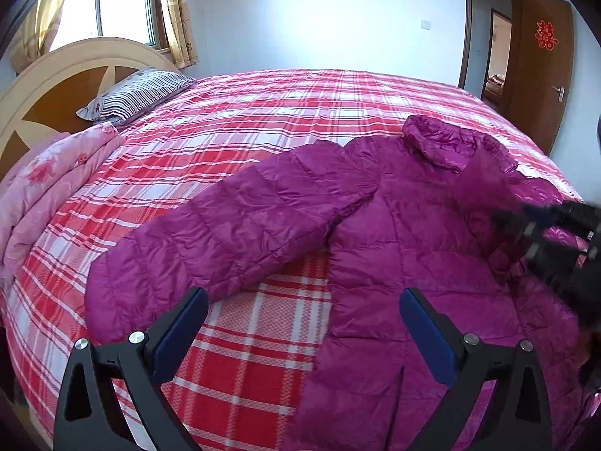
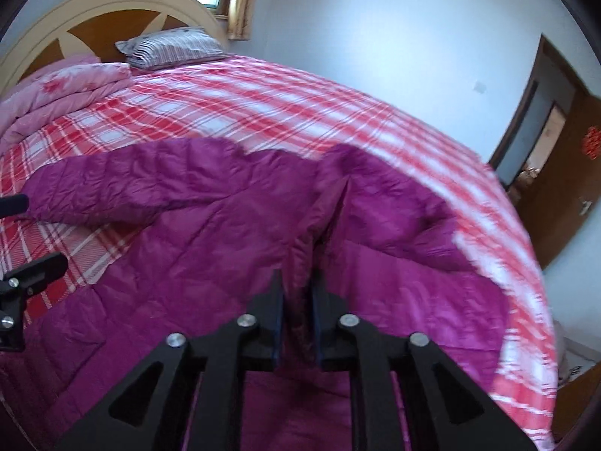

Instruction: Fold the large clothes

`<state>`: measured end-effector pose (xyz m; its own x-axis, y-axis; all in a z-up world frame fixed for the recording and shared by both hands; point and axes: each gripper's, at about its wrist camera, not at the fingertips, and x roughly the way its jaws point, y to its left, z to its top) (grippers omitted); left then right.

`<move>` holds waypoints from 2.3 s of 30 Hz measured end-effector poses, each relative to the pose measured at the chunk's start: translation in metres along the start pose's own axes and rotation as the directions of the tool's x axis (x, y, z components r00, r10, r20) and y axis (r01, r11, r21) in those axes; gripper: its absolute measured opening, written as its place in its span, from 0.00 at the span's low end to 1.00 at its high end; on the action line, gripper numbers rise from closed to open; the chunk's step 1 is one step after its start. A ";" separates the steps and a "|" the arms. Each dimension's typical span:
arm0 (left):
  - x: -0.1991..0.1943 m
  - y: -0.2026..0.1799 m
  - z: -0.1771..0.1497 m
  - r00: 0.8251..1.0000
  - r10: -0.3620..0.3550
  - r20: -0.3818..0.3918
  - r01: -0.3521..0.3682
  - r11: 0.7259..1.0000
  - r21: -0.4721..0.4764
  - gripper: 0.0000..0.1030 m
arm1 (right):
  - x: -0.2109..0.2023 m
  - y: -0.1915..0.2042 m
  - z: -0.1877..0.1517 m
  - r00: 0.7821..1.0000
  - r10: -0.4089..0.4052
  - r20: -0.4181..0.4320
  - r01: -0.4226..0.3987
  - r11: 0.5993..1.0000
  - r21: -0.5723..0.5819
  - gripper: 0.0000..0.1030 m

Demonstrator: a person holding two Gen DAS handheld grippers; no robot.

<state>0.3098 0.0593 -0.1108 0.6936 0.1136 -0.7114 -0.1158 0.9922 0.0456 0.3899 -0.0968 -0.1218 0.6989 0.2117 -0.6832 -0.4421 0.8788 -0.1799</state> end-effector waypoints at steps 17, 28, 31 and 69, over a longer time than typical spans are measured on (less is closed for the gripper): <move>-0.009 -0.106 0.046 0.995 -0.082 0.054 0.072 0.983 0.170 0.99 | -0.045 -0.117 -0.065 0.995 -0.030 0.090 0.003 0.958 0.288 0.61; 0.068 -0.183 0.055 0.992 0.004 0.124 -0.034 0.970 0.243 0.99 | -0.001 -0.189 -0.064 0.984 -0.169 0.055 0.129 0.893 0.432 0.59; 0.103 -0.181 0.051 0.997 0.044 0.061 -0.057 0.973 0.225 0.99 | 0.020 -0.193 -0.064 0.985 -0.171 0.012 0.148 0.887 0.437 0.59; 0.147 -0.177 0.034 0.999 -0.015 -0.038 0.023 0.981 0.192 0.99 | 0.033 -0.150 -0.053 0.978 -0.193 -0.084 0.210 0.905 0.370 0.58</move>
<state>0.4565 -0.0978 -0.1989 0.6674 0.0962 -0.7385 0.0387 0.9858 0.1634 0.4494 -0.2449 -0.1552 0.7210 0.0014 -0.6929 -0.0451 0.9980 -0.0449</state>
